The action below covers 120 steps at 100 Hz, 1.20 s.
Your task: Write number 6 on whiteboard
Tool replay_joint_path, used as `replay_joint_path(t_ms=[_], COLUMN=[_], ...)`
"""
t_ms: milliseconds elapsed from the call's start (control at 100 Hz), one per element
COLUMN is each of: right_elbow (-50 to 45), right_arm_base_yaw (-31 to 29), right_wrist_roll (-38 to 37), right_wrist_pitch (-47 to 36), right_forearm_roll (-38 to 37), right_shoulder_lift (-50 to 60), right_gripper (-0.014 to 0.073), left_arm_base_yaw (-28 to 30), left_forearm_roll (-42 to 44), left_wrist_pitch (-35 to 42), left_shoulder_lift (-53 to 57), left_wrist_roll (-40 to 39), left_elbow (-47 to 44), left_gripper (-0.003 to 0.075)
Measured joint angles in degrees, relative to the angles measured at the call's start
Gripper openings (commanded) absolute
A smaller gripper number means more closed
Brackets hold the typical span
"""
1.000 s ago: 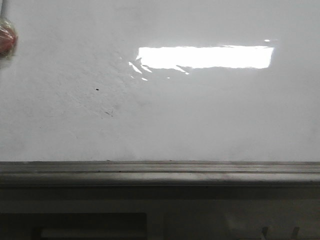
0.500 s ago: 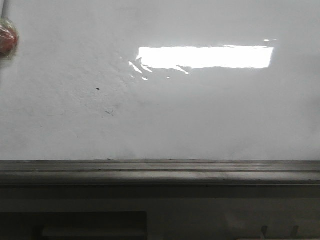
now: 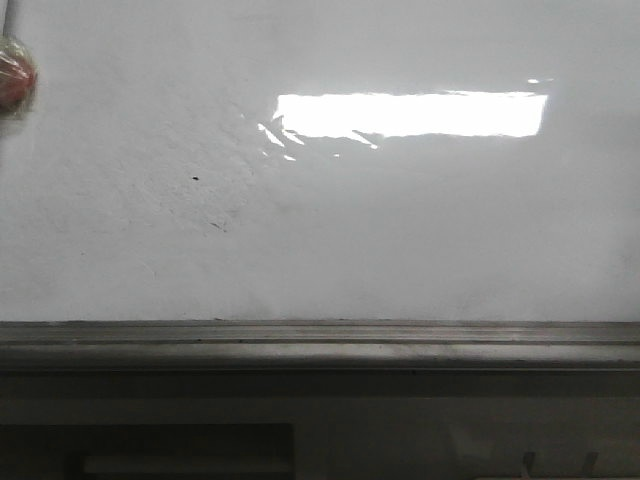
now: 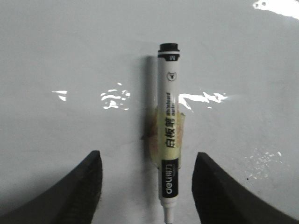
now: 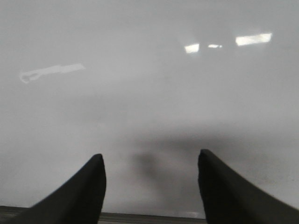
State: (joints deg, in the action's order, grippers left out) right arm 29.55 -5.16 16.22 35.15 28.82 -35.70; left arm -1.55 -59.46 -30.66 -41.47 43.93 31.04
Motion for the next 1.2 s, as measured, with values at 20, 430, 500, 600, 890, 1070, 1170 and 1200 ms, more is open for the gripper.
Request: replay_joint_path(t_ms=[20, 430, 500, 600, 890, 1070, 1170, 1200], right_elbow=[0.0, 0.0, 0.0, 0.0, 0.0, 0.0, 0.0, 0.0], right_arm_base_yaw=[0.0, 0.0, 0.0, 0.0, 0.0, 0.0, 0.0, 0.0], right_wrist_roll=[0.0, 0.1, 0.1, 0.1, 0.2, 0.2, 0.2, 0.2], right_wrist_pitch=[0.0, 0.0, 0.0, 0.0, 0.0, 0.0, 0.0, 0.0], right_forearm_roll=[0.0, 0.3, 0.3, 0.3, 0.4, 0.4, 0.5, 0.5], right_shoulder_lift=[0.0, 0.0, 0.0, 0.0, 0.0, 0.0, 0.0, 0.0], right_gripper=[0.0394, 0.0394, 0.0394, 0.0394, 0.0394, 0.0394, 0.0394, 0.0394], left_arm_base_yaw=[0.0, 0.0, 0.0, -1.0, -4.6, -4.7, -4.7, -4.7], left_forearm_roll=[-0.9, -3.9, -4.0, -4.0, -4.5, -3.1, -2.9, -2.8], left_wrist_pitch=[-0.3, -3.5, -4.0, -4.4, -2.5, -1.7, -2.0, -2.4], left_shoulder_lift=[-0.7, -11.4, -13.1, -14.9, -17.0, -17.3, -17.3, -17.3], left_wrist_roll=[1.1, 7.5, 7.8, 8.5, 9.2, 9.3, 9.3, 9.4], left_elbow=[0.1, 5.0, 5.6, 6.2, 6.4, 6.4, 6.5, 6.5], left_gripper=[0.0386, 0.0386, 0.0386, 0.0386, 0.0139, -0.0020, -0.0020, -0.0020])
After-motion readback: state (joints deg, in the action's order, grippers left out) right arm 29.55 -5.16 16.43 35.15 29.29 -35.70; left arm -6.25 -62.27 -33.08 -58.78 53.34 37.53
